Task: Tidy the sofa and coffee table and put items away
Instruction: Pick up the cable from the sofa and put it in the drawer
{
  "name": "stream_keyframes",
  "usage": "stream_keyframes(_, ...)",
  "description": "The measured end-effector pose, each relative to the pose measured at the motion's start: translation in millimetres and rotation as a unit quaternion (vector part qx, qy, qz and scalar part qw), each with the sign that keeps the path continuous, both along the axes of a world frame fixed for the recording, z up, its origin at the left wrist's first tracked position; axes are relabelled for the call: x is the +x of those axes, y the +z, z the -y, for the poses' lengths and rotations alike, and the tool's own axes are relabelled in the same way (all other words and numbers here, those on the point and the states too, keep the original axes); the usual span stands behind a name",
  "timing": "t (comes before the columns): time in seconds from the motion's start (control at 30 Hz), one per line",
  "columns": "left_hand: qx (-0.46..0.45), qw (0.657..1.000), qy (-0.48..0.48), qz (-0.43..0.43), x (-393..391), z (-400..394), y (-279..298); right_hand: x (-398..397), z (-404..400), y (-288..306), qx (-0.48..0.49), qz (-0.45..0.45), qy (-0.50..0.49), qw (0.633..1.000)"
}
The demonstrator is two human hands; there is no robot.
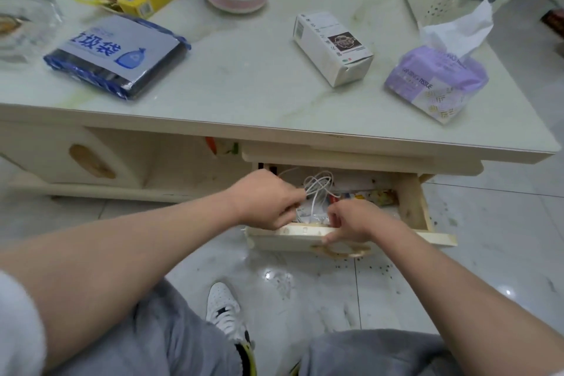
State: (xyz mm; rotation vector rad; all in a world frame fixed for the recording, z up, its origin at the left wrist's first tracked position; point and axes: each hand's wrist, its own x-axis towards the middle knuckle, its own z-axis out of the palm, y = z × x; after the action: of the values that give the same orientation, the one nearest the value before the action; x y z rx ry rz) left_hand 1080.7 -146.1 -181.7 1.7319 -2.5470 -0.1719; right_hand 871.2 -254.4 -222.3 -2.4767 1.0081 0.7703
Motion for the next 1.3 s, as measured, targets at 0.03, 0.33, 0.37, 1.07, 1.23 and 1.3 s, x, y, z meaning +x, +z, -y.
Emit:
stream_keyframes(0.03, 0.081, 0.994, 0.07, 0.027, -7, 1, -11, -1, -1, -1, -0.004, 0.0, 0.001, 1.0)
stream_keyframes(0.33, 0.27, 0.916, 0.298, -0.014, 5, 17, -53, -7, -4, -4, -0.02, 0.027, -0.003, 0.999)
stream_keyframes(0.37, 0.271, 0.917, 0.291, 0.005, 6, 19, -52, -7, -3, -4, -0.015, 0.027, -0.006, 1.0)
stream_keyframes(1.07, 0.301, 0.873, 0.306, -0.229, -23, 39, -41, -9, -4, -9, -0.004, 0.033, -0.028, 0.999)
stream_keyframes(1.23, -0.029, 0.989, 0.141, -0.03, -37, 34, 11, -8, -4, -4, -0.037, 0.034, -0.034, 0.998)
stream_keyframes(1.3, -0.161, 0.977, 0.116, -0.073, -27, 40, 32, -11, -3, -2, -0.099, 0.052, -0.032, 0.993)
